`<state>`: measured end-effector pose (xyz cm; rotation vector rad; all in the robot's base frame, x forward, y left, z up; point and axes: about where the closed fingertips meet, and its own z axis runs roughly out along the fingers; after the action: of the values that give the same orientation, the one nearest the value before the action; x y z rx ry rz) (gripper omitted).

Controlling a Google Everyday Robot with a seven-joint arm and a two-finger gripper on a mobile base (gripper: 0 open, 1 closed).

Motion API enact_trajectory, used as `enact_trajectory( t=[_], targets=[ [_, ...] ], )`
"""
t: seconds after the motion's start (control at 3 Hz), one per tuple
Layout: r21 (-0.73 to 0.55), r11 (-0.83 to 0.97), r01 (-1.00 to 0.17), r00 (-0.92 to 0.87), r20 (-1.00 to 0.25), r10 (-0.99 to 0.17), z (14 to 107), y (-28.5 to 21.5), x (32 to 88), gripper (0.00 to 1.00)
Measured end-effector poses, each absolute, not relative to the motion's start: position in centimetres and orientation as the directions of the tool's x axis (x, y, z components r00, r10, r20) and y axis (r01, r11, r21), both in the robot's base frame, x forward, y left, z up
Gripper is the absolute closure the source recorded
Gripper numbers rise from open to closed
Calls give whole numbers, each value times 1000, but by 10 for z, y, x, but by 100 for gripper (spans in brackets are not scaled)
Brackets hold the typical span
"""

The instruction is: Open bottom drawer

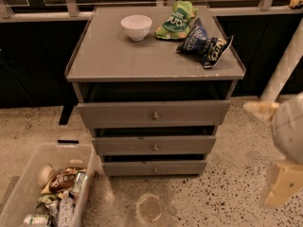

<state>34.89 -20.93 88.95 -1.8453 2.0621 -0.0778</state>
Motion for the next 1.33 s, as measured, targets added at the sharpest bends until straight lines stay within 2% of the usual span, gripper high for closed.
enact_trajectory(
  t=[0.67, 1.33],
  targets=[
    [-272, 196, -942, -111, -300, -948, 766, -209, 284, 0],
    [-49, 152, -987, -134, -264, -955, 553, -186, 225, 0]
  ],
)
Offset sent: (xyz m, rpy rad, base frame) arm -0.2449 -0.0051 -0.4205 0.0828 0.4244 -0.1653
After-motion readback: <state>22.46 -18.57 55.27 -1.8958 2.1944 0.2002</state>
